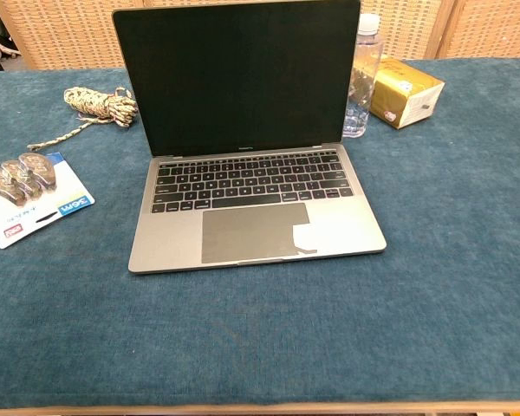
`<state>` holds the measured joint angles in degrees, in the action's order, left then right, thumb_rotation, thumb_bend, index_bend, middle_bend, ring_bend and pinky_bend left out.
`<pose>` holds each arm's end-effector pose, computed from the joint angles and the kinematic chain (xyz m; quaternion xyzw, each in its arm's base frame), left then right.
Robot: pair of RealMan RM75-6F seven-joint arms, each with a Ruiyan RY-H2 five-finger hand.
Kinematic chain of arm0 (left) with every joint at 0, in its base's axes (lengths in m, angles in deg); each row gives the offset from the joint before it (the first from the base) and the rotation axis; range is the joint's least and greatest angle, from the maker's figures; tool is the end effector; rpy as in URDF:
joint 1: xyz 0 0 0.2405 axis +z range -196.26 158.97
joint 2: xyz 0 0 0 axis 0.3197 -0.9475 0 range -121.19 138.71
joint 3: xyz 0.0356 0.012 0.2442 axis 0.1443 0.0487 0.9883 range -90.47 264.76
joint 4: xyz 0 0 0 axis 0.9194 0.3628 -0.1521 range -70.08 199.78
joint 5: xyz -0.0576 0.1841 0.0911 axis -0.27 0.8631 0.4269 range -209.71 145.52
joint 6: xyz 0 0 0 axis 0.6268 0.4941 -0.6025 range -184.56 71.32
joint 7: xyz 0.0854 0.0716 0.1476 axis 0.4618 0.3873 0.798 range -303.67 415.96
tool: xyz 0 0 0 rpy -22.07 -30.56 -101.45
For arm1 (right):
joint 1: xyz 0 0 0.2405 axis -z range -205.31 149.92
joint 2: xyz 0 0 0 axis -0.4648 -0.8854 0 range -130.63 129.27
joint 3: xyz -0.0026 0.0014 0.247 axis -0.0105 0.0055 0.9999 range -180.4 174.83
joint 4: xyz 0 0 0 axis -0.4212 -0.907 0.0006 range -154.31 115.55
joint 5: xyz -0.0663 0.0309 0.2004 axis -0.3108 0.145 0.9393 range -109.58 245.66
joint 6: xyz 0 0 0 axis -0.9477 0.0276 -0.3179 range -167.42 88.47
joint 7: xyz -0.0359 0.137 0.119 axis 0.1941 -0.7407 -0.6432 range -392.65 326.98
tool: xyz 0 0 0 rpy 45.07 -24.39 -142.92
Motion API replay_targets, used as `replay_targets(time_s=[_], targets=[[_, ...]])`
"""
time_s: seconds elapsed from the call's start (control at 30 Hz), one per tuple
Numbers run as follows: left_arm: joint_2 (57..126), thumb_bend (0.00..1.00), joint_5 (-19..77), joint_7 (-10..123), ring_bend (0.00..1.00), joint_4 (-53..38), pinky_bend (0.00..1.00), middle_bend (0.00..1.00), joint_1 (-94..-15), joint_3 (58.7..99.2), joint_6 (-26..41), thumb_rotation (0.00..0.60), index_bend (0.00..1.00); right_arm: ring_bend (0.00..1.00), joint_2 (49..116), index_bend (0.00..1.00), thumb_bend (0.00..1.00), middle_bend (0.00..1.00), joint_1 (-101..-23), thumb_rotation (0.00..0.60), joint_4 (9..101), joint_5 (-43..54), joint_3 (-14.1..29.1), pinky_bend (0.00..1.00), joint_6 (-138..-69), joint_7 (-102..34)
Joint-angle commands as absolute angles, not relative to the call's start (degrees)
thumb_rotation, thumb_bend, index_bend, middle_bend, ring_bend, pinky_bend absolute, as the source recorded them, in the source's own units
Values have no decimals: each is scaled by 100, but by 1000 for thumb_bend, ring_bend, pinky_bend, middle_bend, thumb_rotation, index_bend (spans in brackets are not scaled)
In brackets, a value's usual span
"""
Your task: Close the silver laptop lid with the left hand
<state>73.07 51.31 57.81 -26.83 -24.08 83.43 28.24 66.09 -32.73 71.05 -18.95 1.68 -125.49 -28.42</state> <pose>-0.3101 0.2279 0.1573 -0.5864 -0.3805 -0.3781 0.6069 -0.2988 -0.2284 0.1470 0.6021 -0.3516 0.3879 0.6028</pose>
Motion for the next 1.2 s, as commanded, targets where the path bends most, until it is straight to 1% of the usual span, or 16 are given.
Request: replay_targets(time_s=[0.03,0.3,0.4,0.43,0.47,0.5,0.53,0.57,0.6,0.63,0.67,0.7,0.97,1.0,1.07,1.2], targets=[[7330,0,5131,5829,0,-2665,0,0,-2410,8348,2823,600,0,0,6631,0,0,0,-3275,600,7079,-1892,153,0,-12542,-2819],[7340,0,5212,5890,0,-2614,0,0,-2492,8425,2643,600,0,0,6605,0,0,0,-3248,600,7118,-1918,162,0,-12619,-2883],[7258,0,5307,5675,0,-2714,0,0,-2607,8403,2523,600,0,0,6585,0,0,0,-3251,600,7137,-1879,193,0,-12621,-2911],[7235,0,5340,5611,0,-2747,0,0,-2663,8368,2497,597,0,0,6585,0,0,0,-3256,600,7134,-1857,200,0,-12602,-2911],[7212,0,5367,5596,0,-2769,0,0,-2727,8326,2462,576,0,0,6586,0,0,0,-3264,600,7131,-1837,205,0,-12580,-2908],[7188,0,5383,5607,0,-2799,0,0,-2802,8278,2411,500,0,0,6588,0,0,0,-3274,600,7125,-1815,209,0,-12552,-2902],[7141,0,5377,5638,0,-2870,0,0,-2918,8199,2318,337,16,0,6594,0,0,0,-3290,600,7119,-1783,219,0,-12512,-2896],[7092,0,5339,5663,0,-2963,0,0,-3025,8121,2215,220,47,0,6599,0,0,0,-3304,600,7114,-1757,226,0,-12479,-2890],[7053,0,5310,5615,0,-3084,0,0,-3151,8014,2123,77,109,0,6605,0,0,0,-3317,600,7110,-1733,231,0,-12447,-2884],[7039,0,5278,5427,0,-3202,0,0,-3285,7887,2037,3,171,0,6613,0,0,0,-3333,600,7099,-1703,240,0,-12409,-2875],[7032,0,5272,5123,0,-3294,0,0,-3415,7766,1958,0,209,0,6622,0,0,0,-3348,600,7089,-1674,248,0,-12376,-2864],[7003,0,5238,4860,0,-3337,0,0,-3584,7633,1808,0,217,0,6632,0,0,0,-3365,600,7077,-1637,257,0,-12332,-2856],[6694,0,4598,4684,0,-3596,0,0,-4839,6877,348,0,229,0,6735,0,0,0,-3508,600,6935,-1350,332,0,-11998,-2783],[6664,0,4411,4690,0,-3607,0,0,-5077,6748,59,0,230,0,6759,0,0,0,-3534,600,6891,-1279,352,0,-11933,-2771],[6655,0,4144,4728,0,-3585,0,0,-5412,6594,-331,0,236,0,6786,0,0,0,-3558,600,6842,-1196,374,0,-11868,-2756],[6753,0,3741,4841,0,-3450,0,0,-5899,6453,-876,0,243,0,6820,0,0,0,-3593,600,6768,-1079,403,0,-11776,-2738]])
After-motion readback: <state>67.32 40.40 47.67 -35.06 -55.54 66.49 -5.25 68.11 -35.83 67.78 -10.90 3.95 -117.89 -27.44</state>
